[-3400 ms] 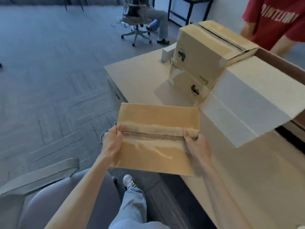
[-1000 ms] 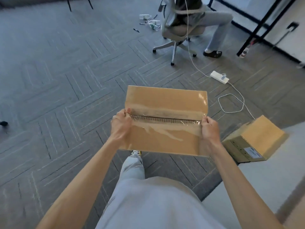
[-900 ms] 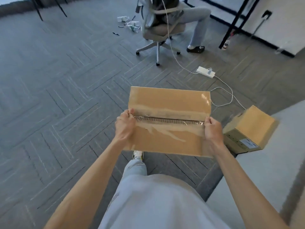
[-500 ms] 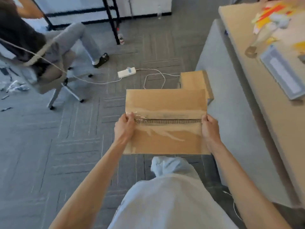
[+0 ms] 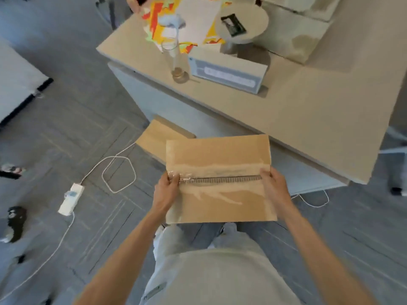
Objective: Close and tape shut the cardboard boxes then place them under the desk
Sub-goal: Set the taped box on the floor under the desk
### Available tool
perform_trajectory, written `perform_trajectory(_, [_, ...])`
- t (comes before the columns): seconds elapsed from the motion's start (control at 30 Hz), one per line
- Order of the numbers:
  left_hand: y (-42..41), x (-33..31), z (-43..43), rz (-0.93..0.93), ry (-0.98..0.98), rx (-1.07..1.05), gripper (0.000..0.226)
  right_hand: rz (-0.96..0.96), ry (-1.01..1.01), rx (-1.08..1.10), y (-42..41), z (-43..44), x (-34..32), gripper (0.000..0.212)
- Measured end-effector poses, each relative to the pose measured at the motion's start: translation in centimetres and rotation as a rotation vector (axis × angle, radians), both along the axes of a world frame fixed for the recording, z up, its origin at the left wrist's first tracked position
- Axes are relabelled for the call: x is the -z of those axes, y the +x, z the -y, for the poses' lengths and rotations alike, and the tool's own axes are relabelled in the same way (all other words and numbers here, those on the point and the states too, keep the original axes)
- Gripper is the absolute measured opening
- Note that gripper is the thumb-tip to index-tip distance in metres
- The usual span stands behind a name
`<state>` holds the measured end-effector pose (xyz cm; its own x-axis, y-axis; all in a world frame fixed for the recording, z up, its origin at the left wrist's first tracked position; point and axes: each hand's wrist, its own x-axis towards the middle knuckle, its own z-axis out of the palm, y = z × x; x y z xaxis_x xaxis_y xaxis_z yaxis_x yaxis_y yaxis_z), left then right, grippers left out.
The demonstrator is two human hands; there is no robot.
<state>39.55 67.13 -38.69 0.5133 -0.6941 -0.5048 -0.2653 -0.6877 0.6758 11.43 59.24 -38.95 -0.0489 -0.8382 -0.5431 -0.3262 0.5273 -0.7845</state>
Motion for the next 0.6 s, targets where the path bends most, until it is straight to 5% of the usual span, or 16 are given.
perform_trajectory(0.33, [5.0,5.7,10.5,0.005,0.105,0.461,0.021,-0.078,0.058,0.365,5.3,-1.9,2.5,0.019])
perform_trajectory(0.6, [9.3,10.3,14.3,0.078,0.217,0.63,0.014,-0.114,0.118,0.321,8.5,-1.9,9.1,0.021])
